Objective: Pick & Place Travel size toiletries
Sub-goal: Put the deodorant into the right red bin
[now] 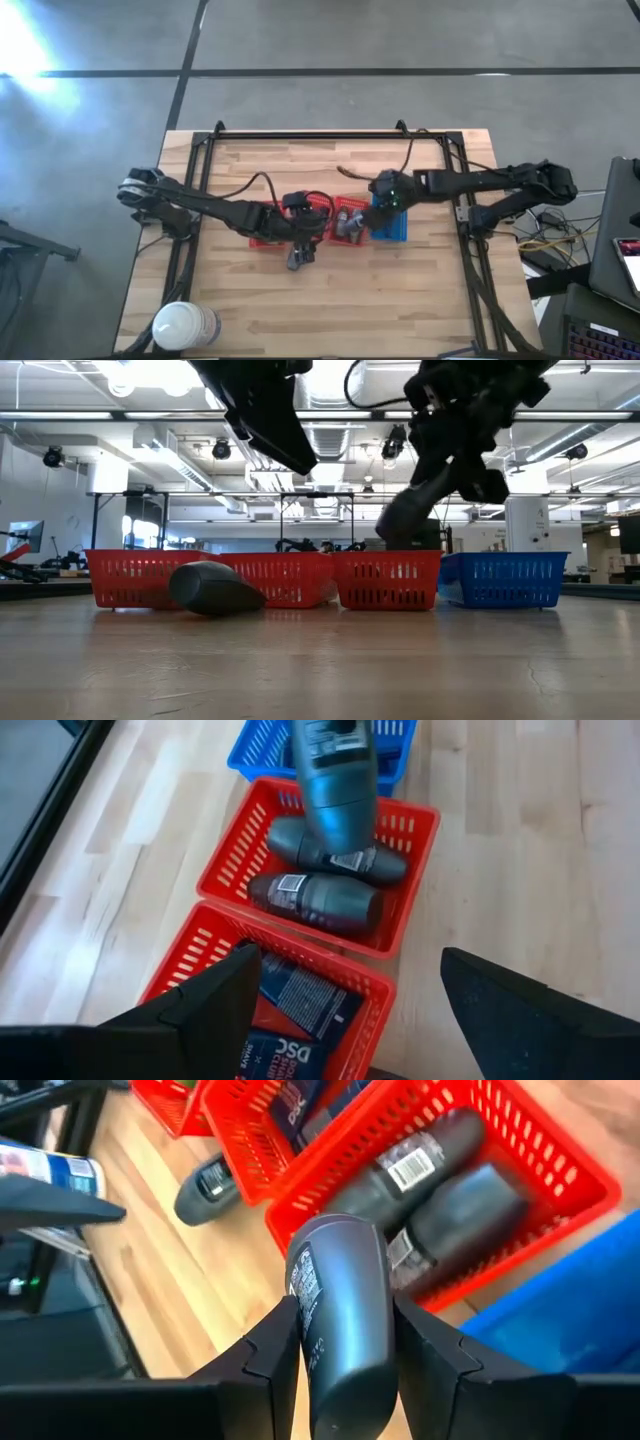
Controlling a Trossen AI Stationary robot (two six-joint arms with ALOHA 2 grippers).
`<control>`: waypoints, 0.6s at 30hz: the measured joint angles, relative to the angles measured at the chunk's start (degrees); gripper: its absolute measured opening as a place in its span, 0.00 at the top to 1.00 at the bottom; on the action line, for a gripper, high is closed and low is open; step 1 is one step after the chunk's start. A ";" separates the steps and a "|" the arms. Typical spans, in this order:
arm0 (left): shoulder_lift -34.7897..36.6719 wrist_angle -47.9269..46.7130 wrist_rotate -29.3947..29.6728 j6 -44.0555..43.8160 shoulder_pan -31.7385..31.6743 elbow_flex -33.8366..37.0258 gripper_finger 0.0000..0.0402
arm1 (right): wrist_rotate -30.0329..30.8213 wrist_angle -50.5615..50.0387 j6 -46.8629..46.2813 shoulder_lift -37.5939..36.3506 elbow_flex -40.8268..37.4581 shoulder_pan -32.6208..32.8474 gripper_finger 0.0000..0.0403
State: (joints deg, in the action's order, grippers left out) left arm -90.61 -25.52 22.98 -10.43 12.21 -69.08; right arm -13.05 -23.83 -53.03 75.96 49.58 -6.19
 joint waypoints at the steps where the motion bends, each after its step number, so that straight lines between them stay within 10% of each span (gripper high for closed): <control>1: 0.00 -0.02 0.00 -0.05 0.00 0.00 0.22 | -1.69 0.18 1.08 0.29 0.00 -1.19 0.71; 18: 0.00 0.26 0.04 0.48 -0.42 0.00 0.22 | -8.49 1.38 7.79 8.28 0.04 -5.68 0.65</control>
State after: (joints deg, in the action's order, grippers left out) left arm -90.61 -25.26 23.02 -9.96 11.79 -69.08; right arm -21.54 -22.45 -45.25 84.24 49.63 -11.87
